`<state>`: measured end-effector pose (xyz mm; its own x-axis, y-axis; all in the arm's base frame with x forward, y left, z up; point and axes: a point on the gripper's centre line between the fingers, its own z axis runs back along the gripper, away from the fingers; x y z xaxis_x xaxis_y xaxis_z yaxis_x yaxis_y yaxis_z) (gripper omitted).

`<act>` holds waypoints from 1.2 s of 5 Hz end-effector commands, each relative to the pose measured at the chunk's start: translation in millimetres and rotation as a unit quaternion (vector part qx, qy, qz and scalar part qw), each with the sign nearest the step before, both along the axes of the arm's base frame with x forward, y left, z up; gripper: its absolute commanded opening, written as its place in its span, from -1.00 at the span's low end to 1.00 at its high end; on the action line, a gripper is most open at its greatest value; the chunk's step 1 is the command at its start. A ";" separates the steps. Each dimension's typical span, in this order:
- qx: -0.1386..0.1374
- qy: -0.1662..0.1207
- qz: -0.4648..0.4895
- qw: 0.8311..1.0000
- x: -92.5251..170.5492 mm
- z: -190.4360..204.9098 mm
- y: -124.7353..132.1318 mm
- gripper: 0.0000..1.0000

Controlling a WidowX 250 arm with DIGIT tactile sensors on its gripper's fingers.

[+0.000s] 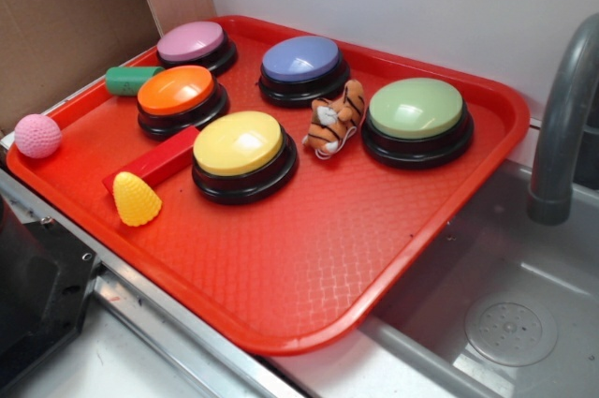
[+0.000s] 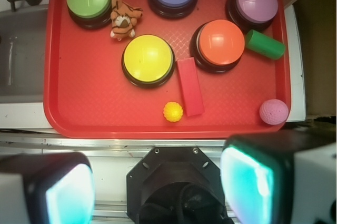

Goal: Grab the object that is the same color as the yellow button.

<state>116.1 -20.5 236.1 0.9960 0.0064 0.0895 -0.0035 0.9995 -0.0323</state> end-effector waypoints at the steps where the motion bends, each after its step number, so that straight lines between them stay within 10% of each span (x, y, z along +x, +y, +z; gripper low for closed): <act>1: 0.000 0.000 0.000 1.000 0.0 0.0 0.0 1.00; 6: -0.010 0.051 0.138 0.989 24.8 -138.9 26.9 1.00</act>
<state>138.6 5.3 93.7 0.9609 0.2739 -0.0399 -0.2754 0.9605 -0.0404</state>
